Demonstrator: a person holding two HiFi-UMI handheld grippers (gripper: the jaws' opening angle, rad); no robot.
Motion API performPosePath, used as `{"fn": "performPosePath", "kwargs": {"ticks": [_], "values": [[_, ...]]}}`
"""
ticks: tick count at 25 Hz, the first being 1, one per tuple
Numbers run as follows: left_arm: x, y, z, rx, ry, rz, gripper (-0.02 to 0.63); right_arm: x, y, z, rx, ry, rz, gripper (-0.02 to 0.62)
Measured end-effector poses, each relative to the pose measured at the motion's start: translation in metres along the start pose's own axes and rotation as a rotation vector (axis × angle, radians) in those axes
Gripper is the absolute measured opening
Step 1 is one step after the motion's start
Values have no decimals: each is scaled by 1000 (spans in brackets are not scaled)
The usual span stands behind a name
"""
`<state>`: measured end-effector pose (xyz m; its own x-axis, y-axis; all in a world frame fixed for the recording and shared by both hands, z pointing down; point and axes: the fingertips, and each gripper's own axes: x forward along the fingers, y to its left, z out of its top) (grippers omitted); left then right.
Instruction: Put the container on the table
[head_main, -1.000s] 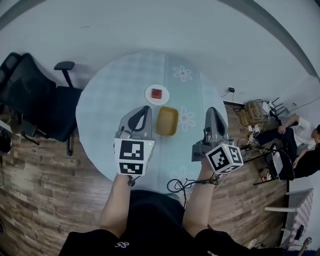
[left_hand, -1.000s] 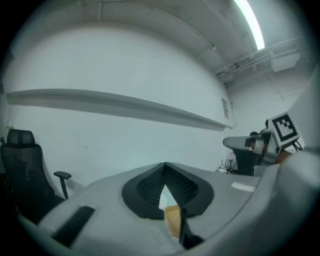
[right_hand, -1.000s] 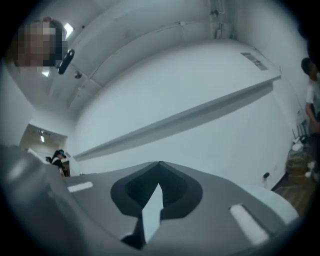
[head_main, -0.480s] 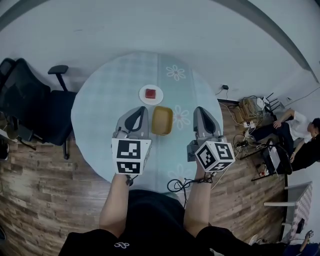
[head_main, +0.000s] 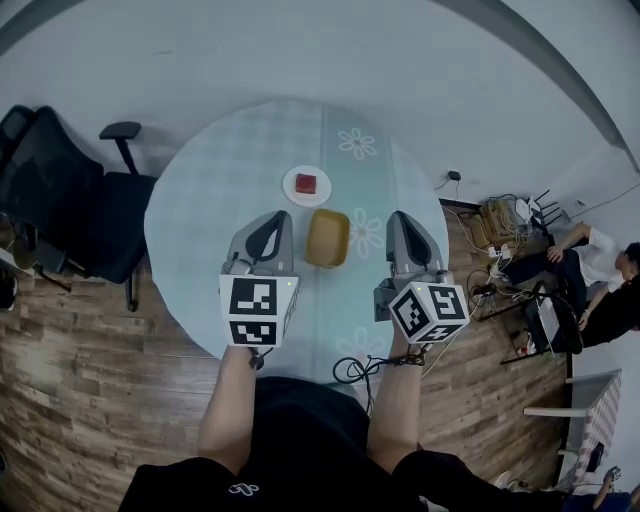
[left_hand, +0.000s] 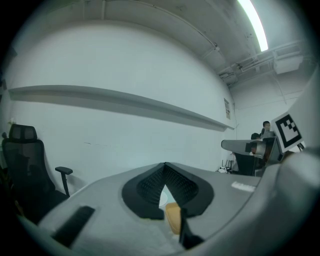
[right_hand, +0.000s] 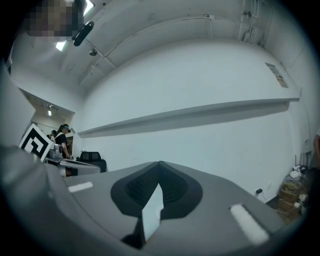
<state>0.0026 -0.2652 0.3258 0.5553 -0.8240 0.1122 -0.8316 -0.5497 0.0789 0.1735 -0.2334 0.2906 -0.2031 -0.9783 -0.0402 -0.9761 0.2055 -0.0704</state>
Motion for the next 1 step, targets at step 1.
{"fn": "performPosePath", "kwargs": {"ticks": [1], "values": [[0,2,0,-1,-1,3,3,1,1,-1,-3,1,3,9]]}}
